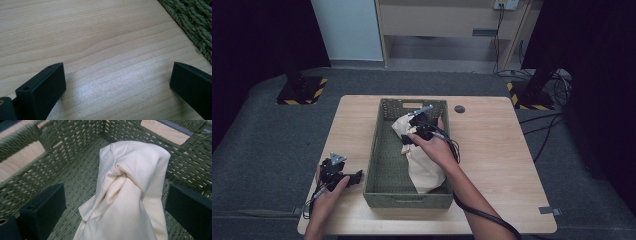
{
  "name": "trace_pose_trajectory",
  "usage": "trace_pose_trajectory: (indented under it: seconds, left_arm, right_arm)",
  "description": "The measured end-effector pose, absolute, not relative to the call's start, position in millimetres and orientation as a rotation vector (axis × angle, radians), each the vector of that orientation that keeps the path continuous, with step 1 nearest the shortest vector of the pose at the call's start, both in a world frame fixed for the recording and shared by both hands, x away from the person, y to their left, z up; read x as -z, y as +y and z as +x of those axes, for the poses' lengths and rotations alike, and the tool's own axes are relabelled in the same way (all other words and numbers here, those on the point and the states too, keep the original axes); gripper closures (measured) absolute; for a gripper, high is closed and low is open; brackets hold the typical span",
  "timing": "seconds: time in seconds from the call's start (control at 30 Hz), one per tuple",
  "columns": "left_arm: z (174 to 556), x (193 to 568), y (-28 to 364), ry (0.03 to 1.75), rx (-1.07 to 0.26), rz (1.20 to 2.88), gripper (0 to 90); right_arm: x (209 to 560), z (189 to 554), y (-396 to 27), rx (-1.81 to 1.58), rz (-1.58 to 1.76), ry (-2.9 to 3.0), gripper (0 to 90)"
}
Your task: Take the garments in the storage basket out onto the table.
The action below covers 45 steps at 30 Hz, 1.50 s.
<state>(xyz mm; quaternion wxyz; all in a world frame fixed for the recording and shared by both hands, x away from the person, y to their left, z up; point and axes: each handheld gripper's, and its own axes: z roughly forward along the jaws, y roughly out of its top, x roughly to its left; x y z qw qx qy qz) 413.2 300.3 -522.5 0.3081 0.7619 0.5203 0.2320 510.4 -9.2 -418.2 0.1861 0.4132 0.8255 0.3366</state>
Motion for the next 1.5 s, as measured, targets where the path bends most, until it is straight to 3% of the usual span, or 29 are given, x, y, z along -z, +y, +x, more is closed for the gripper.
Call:
trace_pose_trajectory:
  seconds: [1.5]
  left_arm:
    - [413.2,522.5,300.3,1.375,-0.613,2.015,0.0]
  right_arm:
    - [479.2,544.5,4.5,-0.825,1.339,2.359,3.9]
